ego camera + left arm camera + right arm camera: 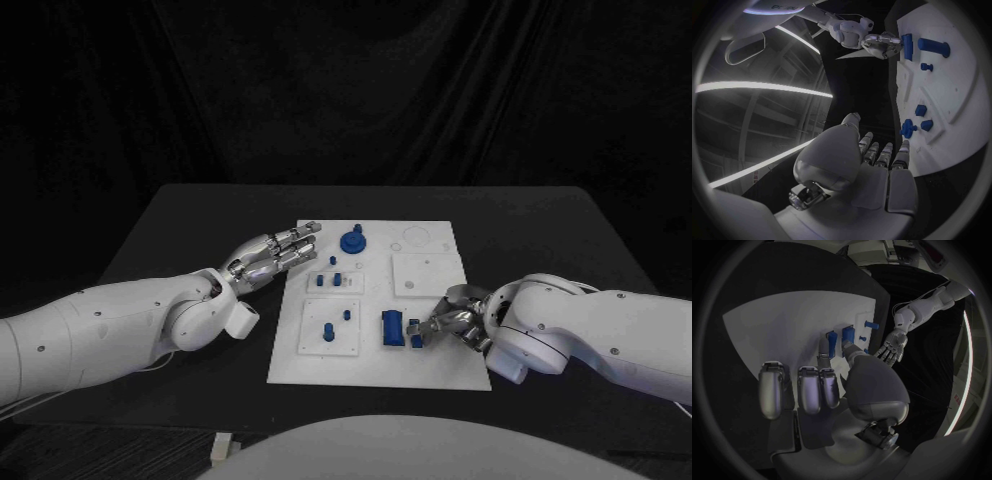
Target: Assemble the parts on the task board
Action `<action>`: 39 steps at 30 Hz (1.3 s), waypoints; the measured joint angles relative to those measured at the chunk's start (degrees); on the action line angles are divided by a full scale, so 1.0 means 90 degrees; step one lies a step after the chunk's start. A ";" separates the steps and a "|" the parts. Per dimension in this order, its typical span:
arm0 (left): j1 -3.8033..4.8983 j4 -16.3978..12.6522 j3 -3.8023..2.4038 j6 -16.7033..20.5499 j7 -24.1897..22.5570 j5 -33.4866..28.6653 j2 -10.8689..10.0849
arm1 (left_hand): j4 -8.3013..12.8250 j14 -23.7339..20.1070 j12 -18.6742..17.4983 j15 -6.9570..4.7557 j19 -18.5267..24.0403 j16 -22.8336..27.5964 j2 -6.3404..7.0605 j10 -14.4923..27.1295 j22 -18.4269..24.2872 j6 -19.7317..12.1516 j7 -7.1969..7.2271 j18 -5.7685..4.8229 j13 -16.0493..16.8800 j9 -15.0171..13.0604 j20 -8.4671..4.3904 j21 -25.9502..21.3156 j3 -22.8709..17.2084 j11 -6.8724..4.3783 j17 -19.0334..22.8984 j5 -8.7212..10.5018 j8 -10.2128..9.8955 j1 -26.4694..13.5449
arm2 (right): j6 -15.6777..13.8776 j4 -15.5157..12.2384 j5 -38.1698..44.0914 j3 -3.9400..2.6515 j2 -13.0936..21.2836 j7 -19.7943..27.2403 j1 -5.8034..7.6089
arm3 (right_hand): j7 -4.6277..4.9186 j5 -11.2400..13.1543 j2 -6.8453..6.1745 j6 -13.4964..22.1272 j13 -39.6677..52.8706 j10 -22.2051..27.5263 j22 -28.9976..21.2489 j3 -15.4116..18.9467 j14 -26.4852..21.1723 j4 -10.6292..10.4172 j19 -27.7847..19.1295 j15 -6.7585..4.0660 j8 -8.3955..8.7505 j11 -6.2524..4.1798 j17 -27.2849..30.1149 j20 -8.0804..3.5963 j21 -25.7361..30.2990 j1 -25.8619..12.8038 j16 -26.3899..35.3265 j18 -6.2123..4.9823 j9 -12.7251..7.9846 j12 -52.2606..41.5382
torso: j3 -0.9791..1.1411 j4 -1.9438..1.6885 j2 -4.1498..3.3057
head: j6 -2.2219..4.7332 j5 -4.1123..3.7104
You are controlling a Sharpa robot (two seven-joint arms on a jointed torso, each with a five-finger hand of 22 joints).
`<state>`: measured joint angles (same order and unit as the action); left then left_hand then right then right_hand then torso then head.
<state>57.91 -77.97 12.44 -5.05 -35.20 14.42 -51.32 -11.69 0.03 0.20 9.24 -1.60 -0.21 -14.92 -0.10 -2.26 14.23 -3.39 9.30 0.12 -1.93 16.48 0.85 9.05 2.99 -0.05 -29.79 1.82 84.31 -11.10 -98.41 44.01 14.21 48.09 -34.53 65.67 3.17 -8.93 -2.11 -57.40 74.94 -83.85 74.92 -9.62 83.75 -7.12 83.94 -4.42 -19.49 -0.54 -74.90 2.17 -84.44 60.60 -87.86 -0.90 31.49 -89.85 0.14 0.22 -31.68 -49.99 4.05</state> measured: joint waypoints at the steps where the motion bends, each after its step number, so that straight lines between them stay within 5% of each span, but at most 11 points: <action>1: 0.0000 0.0000 0.0000 -0.0001 0.0001 0.0000 0.0000 | 0.0000 0.0000 0.0000 0.0000 0.0000 0.0000 0.0000 0.0000 0.0000 0.0000 0.0000 0.0000 0.0000 0.0000 0.0000 0.0000 0.0000 0.0000 0.0000 0.0000 0.0000 0.0000 | -0.0002 0.0000 0.0001 -0.0001 0.0000 0.0001 0.0000 | 0.0000 0.0000 -0.0001 0.0000 0.0000 0.0000 0.0000 -0.0001 0.0000 0.0001 0.0000 0.0000 -0.0011 0.0000 0.0000 0.0000 0.0000 -0.0001 0.0000 0.0000 0.0004 0.0000 | 0.0001 -0.0001 0.0000 | 0.0000 0.0000; 9: -0.0002 -0.0005 0.0000 -0.0004 0.0006 0.0000 -0.0011 | 0.0002 0.0000 0.0000 0.0000 0.0000 0.0000 0.0000 0.0000 0.0001 0.0007 -0.0007 0.0000 0.0000 0.0001 0.0000 0.0000 -0.0002 0.0000 -0.0001 0.0000 0.0000 0.0000 | -0.0019 -0.0010 0.0003 -0.0001 -0.0001 0.0010 0.0000 | -0.0011 0.0533 0.0001 0.0126 -0.0001 -0.0021 -0.0001 0.0306 0.0000 -0.0183 0.0000 0.0000 -0.0191 -0.0021 0.0000 0.0000 0.0000 -0.0069 0.0000 -0.0001 0.0137 0.0000 | 0.0000 -0.0002 0.0001 | 0.0000 0.0007; 15: -0.0004 -0.0008 0.0000 -0.0004 0.0008 0.0000 -0.0017 | 0.0027 0.0000 0.0000 0.0000 0.0000 0.0000 0.0000 0.0000 0.0001 0.0022 -0.0022 0.0001 0.0001 0.0001 0.0000 0.0000 -0.0027 0.0000 -0.0002 0.0000 0.0000 0.0000 | -0.0077 -0.0155 0.0124 -0.0001 0.0132 0.0089 0.0000 | -0.0012 0.0535 0.0001 0.0171 -0.0001 -0.0021 -0.0001 0.0352 -0.0001 -0.0137 0.0000 0.0001 -0.0239 -0.0021 0.0000 0.0000 0.0000 -0.0068 0.0000 0.0000 0.0172 0.0000 | 0.0000 -0.0002 0.0001 | 0.0000 0.0010; 19: -0.0004 -0.0006 0.0000 -0.0004 0.0008 0.0000 -0.0018 | 0.0027 0.0000 0.0000 0.0000 0.0000 0.0000 0.0000 0.0000 0.0001 0.0022 -0.0022 0.0000 0.0001 0.0001 0.0000 0.0000 -0.0027 -0.0001 -0.0003 0.0000 0.0000 0.0000 | -0.0093 -0.0261 0.0362 -0.0001 0.0266 0.0157 0.0000 | -0.0008 0.0393 -0.0041 0.0304 -0.0001 -0.0021 -0.0001 0.0458 -0.0001 -0.0031 0.0000 0.0001 -0.0457 -0.0021 0.0000 0.0000 0.0000 0.0221 0.0000 0.0000 0.0329 0.0000 | 0.0001 -0.0001 0.0001 | 0.0000 0.0014; 24: -0.0005 0.0000 0.0000 -0.0005 0.0009 0.0001 -0.0017 | 0.0026 0.0000 0.0000 -0.0001 0.0000 0.0000 0.0000 0.0001 0.0001 0.0022 -0.0022 0.0000 0.0001 0.0001 0.0000 0.0000 -0.0026 -0.0001 -0.0004 0.0000 0.0000 0.0000 | 0.0008 -0.0349 0.0746 0.0000 0.0387 0.0178 0.0000 | -0.0082 0.0533 -0.0035 0.0633 -0.0002 -0.0023 -0.0002 0.0730 0.0032 -0.0116 0.0001 -0.0032 -0.1279 -0.0089 0.0000 -0.0049 0.0064 0.0408 0.0000 0.0000 0.1055 0.0000 | 0.0001 0.0002 0.0001 | 0.0000 -0.0006; 25: -0.0006 0.0000 0.0000 -0.0005 0.0009 0.0001 -0.0015 | 0.0026 0.0000 0.0000 0.0000 0.0000 0.0000 0.0000 0.0000 0.0001 0.0022 -0.0022 0.0000 0.0001 0.0002 0.0000 0.0000 -0.0026 -0.0001 -0.0004 0.0000 0.0000 0.0000 | 0.0036 -0.0360 0.0815 0.0000 0.0399 0.0178 0.0000 | -0.0117 0.0563 -0.0054 0.0759 -0.0002 -0.0012 -0.0002 0.0798 0.0021 -0.0184 0.0001 -0.0069 -0.1613 -0.0126 0.0000 -0.0076 0.0064 0.0460 0.0000 0.0000 0.1380 0.0000 | 0.0001 0.0002 0.0001 | 0.0000 -0.0007; 30: -0.0009 0.0000 0.0000 -0.0006 0.0010 0.0001 -0.0008 | 0.0026 0.0000 0.0000 -0.0001 0.0000 0.0000 0.0000 0.0001 0.0001 0.0022 -0.0022 0.0000 0.0001 0.0002 -0.0001 0.0001 -0.0026 -0.0001 -0.0005 0.0000 0.0000 0.0000 | 0.0186 -0.0384 0.1147 0.0001 0.0440 0.0178 -0.0007 | -0.0265 0.0579 -0.0039 0.1127 -0.0002 -0.0024 -0.0002 0.0967 0.0028 -0.0353 0.0022 -0.0166 -0.2696 -0.0229 0.0000 -0.0164 0.0064 0.0617 0.0000 0.0000 0.2518 0.0000 | 0.0001 0.0002 -0.0001 | 0.0000 -0.0019; 34: -0.0010 0.0001 0.0000 -0.0007 0.0012 0.0001 -0.0008 | 0.0026 0.0000 0.0000 -0.0001 0.0000 0.0000 0.0000 0.0001 0.0002 0.0022 -0.0022 0.0000 0.0002 0.0002 0.0000 0.0025 -0.0026 -0.0001 -0.0005 0.0000 0.0000 0.0000 | 0.0266 -0.0384 0.1303 0.0001 0.0445 0.0177 -0.0013 | -0.0327 0.0579 -0.0050 0.1190 -0.0003 -0.0034 -0.0002 0.1016 0.0025 -0.0402 -0.0002 -0.0183 -0.3058 -0.0283 0.0000 -0.0187 0.0064 0.0657 0.0000 0.0000 0.2930 0.0000 | 0.0000 0.0002 -0.0001 | 0.0000 -0.0020; 39: -0.0011 0.0003 0.0000 -0.0007 0.0015 0.0001 -0.0008 | 0.0026 0.0000 0.0000 -0.0001 0.0000 0.0000 0.0000 0.0001 0.0002 0.0022 -0.0022 0.0000 0.0002 0.0002 -0.0001 0.0025 -0.0026 -0.0001 -0.0002 0.0000 0.0000 0.0000 | 0.0331 -0.0381 0.1414 0.0001 0.0435 0.0177 -0.0025 | -0.0331 0.0605 -0.0050 0.1194 -0.0003 -0.0011 -0.0002 0.1043 0.0031 -0.0429 0.0021 -0.0216 -0.3157 -0.0306 0.0000 -0.0209 0.0064 0.0657 0.0000 0.0000 0.3065 0.0000 | 0.0001 0.0000 -0.0002 | 0.0000 -0.0014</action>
<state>57.81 -77.94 12.44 -5.11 -35.07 14.42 -51.39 -11.46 0.02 0.20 9.23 -1.60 -0.21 -14.93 -0.10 -2.25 14.43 -3.59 9.30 0.14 -1.91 16.48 1.07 8.81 2.98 -0.07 -29.79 1.82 84.31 -8.13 -101.84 56.73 14.22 52.01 -32.94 65.45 0.19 -3.49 -2.56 -46.66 74.91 -83.95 74.91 -0.24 84.04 -10.98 84.13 -6.36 -47.90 -3.29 -74.90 0.29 -83.86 66.51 -87.86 -0.90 59.07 -89.85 0.15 0.22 -31.70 -49.99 3.92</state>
